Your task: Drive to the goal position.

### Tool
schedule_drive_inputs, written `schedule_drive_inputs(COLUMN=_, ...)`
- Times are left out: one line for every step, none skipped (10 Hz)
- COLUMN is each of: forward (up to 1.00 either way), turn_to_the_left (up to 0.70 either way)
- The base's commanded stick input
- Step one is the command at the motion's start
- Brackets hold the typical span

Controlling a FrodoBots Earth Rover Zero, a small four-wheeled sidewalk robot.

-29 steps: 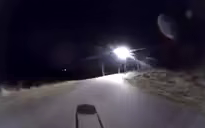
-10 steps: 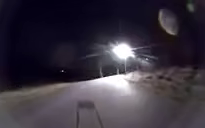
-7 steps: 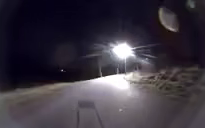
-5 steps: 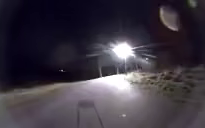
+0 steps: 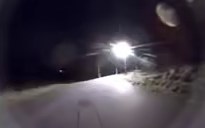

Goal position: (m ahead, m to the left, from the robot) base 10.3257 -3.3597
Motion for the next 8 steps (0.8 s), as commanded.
schedule_drive_inputs(forward=1.0, turn_to_the_left=-0.01)
schedule_drive_inputs(forward=1.0, turn_to_the_left=0.0)
schedule_drive_inputs(forward=1.0, turn_to_the_left=0.0)
schedule_drive_inputs(forward=1.0, turn_to_the_left=0.0)
schedule_drive_inputs(forward=1.0, turn_to_the_left=0.0)
schedule_drive_inputs(forward=1.0, turn_to_the_left=0.0)
schedule_drive_inputs(forward=1.0, turn_to_the_left=0.0)
schedule_drive_inputs(forward=1.0, turn_to_the_left=0.0)
